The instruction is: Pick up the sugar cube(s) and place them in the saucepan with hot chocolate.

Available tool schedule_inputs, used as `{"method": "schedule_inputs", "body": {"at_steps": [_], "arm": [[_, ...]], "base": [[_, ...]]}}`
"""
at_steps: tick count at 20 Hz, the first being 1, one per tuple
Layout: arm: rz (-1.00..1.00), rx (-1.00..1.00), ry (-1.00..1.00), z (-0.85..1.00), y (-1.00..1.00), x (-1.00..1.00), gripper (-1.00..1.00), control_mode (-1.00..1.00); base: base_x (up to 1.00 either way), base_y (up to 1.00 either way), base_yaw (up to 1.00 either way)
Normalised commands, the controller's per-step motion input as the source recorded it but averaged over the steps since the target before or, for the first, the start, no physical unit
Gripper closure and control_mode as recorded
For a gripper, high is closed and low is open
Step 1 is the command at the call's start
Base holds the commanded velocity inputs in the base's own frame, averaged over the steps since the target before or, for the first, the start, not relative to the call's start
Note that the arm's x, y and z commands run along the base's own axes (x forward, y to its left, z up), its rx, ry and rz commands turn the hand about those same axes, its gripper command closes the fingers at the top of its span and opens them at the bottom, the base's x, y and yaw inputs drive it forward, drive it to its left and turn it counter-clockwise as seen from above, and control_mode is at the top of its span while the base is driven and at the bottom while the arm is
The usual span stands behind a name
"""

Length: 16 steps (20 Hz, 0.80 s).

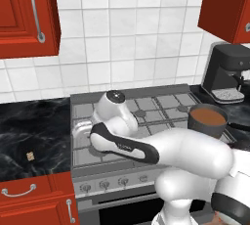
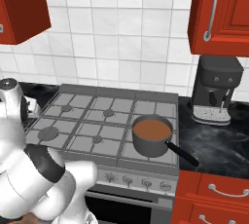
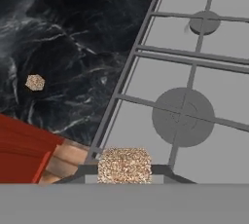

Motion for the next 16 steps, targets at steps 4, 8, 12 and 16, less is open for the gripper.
{"method": "schedule_inputs", "body": {"at_steps": [4, 8, 12, 16], "arm": [[-0.18, 0.03, 0.07, 0.48, -1.0, 0.0, 1.0, -1.0], [-0.24, 0.0, 0.19, 0.31, -1.0, 0.02, 1.0, -1.0], [-0.22, -0.03, 0.2, 0.14, -0.97, 0.0, 1.0, -1.0], [-0.17, -0.15, 0.23, 0.02, -0.79, 0.07, 1.0, -1.0]], "base": [[0.0, 0.0, 0.0], [0.0, 0.0, 0.0], [0.0, 0.0, 0.0], [0.0, 0.0, 0.0]]}}
